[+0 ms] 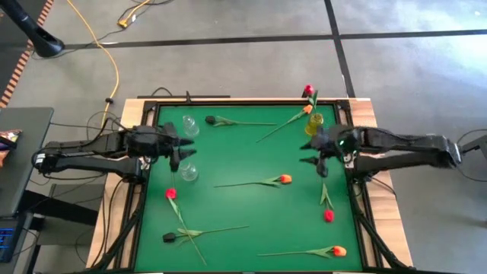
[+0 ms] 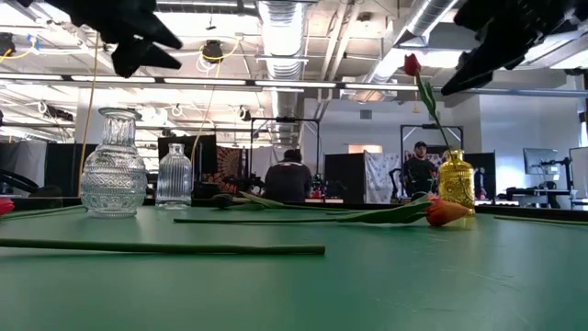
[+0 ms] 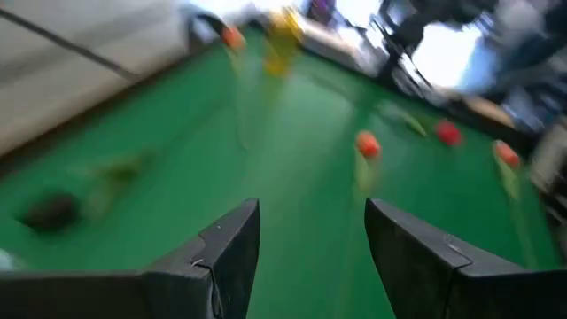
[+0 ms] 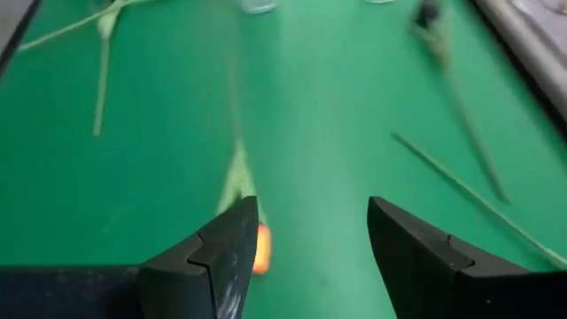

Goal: Sort flowers into vase by color
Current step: Move the bottom transparent vase to the middle left of the table

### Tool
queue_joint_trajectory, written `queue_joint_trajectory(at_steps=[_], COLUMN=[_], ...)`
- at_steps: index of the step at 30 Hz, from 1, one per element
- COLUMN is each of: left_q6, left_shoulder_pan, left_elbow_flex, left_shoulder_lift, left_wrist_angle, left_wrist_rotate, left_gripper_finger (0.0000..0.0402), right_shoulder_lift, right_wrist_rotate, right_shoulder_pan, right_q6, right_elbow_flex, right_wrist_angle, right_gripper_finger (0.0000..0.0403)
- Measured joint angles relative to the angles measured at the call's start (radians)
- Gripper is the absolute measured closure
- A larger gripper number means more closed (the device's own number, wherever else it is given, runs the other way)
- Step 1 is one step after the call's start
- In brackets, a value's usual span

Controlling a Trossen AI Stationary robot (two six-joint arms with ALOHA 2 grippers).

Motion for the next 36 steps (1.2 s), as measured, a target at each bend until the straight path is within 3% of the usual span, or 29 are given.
queue_joint_trajectory(at_steps=[2, 8, 12, 21, 31, 36], left_q6=[-0.018, -0.04, -0.101, -0.17, -0.268, -0.095], left_shoulder_pan=[-0.008, -0.026, -0.047, -0.225, -0.361, -0.4], left_elbow_flex=[0.0, 0.0, 0.0, -0.082, -0.127, -0.071], left_shoulder_lift=[0.0, 0.0, 0.0, -0.014, -0.016, -0.058], left_wrist_angle=[-0.043, -0.13, -0.219, -0.213, -0.2, -0.041], left_wrist_rotate=[0.047, -0.002, 0.052, 0.056, 0.068, -0.226], left_gripper_finger=[0.0209, 0.0209, 0.0209, 0.0209, 0.0209, 0.0214], right_shoulder_lift=[0.056, 0.254, 0.395, 0.683, 0.825, 0.848], right_wrist_rotate=[0.033, 0.079, 0.082, 0.084, 0.09, 0.112], right_shoulder_pan=[0.072, 0.236, 0.304, 0.342, 0.347, 0.347], right_q6=[0.014, -0.007, -0.092, -0.148, -0.15, -0.15], right_elbow_flex=[0.001, 0.082, 0.182, 0.417, 0.579, 0.612], right_wrist_angle=[0.037, 0.033, 0.041, 0.033, 0.033, 0.03], right_gripper_finger=[0.0163, 0.0163, 0.0163, 0.0163, 0.0163, 0.0163])
